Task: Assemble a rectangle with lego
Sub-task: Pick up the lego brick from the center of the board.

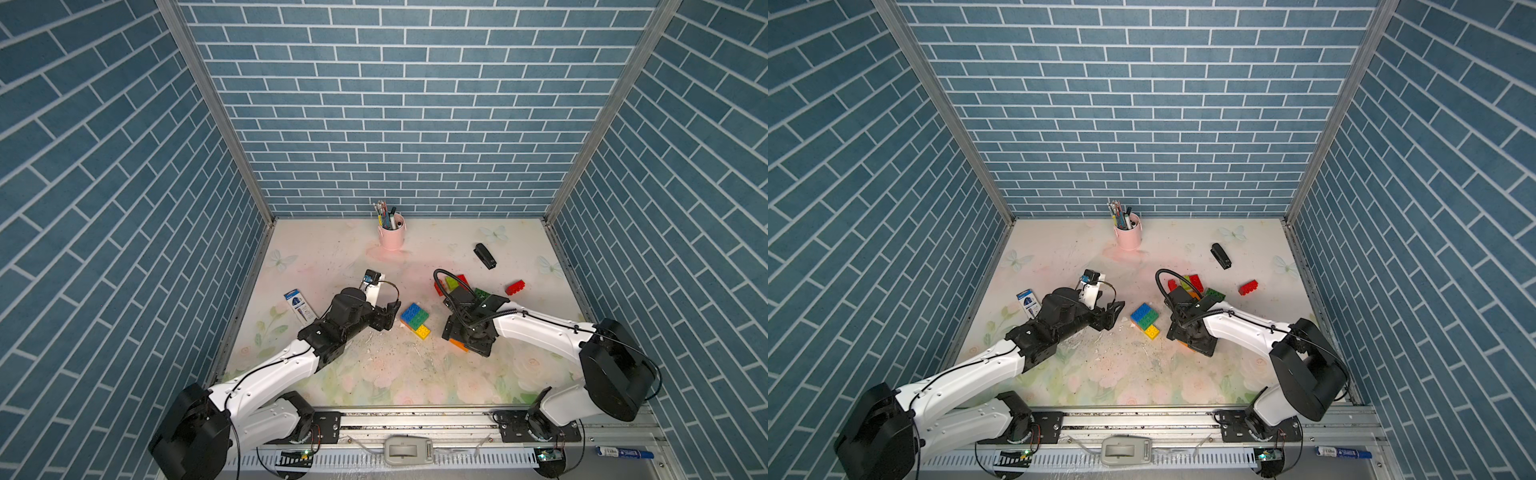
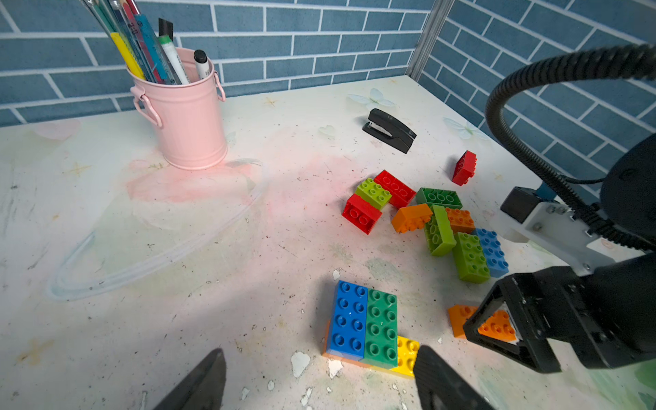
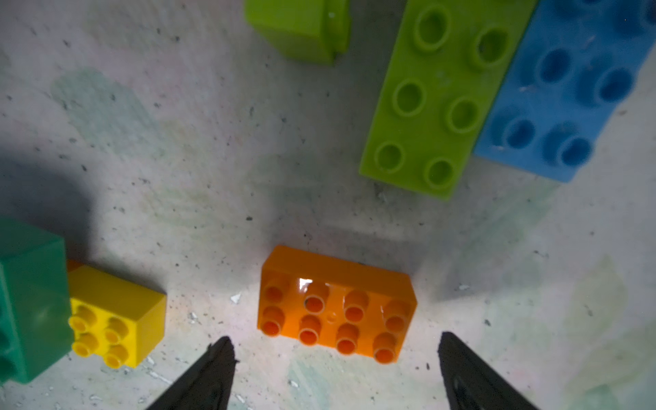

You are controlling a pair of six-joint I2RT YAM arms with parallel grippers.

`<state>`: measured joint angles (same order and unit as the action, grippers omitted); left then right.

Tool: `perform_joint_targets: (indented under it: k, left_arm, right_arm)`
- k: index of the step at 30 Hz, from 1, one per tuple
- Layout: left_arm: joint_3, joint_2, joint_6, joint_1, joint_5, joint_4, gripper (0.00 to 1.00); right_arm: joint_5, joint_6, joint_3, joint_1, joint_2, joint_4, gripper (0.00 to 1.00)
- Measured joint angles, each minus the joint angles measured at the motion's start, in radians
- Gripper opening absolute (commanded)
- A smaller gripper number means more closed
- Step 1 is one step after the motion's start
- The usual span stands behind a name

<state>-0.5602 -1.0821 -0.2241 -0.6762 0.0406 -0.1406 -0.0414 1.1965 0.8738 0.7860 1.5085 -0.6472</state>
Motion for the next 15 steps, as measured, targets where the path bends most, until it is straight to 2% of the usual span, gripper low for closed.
perform_joint_targets:
  k: [12, 15]
  left_arm:
    - [0.000, -0.001, 0.000, 0.000, -0.003, 0.009, 0.85]
    - [0.000, -0.001, 0.000, 0.000, -0.003, 0.009, 0.84]
  right_arm:
    - [0.001, 0.011, -0.021, -0.032, 0.042, 0.088, 0.72]
    - [0.001, 0.008, -0.019, -0.032, 0.048, 0.086, 0.71]
